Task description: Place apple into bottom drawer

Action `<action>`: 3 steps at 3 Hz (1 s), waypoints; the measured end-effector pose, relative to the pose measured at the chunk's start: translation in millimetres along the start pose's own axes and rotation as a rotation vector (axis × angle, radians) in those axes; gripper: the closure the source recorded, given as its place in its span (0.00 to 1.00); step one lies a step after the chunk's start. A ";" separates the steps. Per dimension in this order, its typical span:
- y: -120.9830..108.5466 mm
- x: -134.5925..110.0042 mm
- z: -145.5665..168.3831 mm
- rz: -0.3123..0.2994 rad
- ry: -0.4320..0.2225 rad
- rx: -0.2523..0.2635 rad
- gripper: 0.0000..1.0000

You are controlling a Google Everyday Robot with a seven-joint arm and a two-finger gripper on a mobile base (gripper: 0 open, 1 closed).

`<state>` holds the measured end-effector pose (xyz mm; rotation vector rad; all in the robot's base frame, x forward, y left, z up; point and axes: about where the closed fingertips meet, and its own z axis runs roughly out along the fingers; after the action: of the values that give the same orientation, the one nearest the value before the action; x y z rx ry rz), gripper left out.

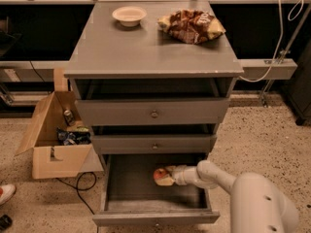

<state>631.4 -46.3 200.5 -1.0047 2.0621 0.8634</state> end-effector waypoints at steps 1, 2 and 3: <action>-13.2 12.4 13.1 0.026 0.003 -0.028 0.11; -18.0 18.2 11.9 0.045 -0.013 -0.048 0.00; -22.3 14.2 -18.4 0.057 -0.079 -0.036 0.00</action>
Offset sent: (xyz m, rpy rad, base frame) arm 0.0130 -0.0215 -0.0298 0.0792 0.0614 0.0025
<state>638.2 -77.0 193.5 -0.9203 2.0236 0.9571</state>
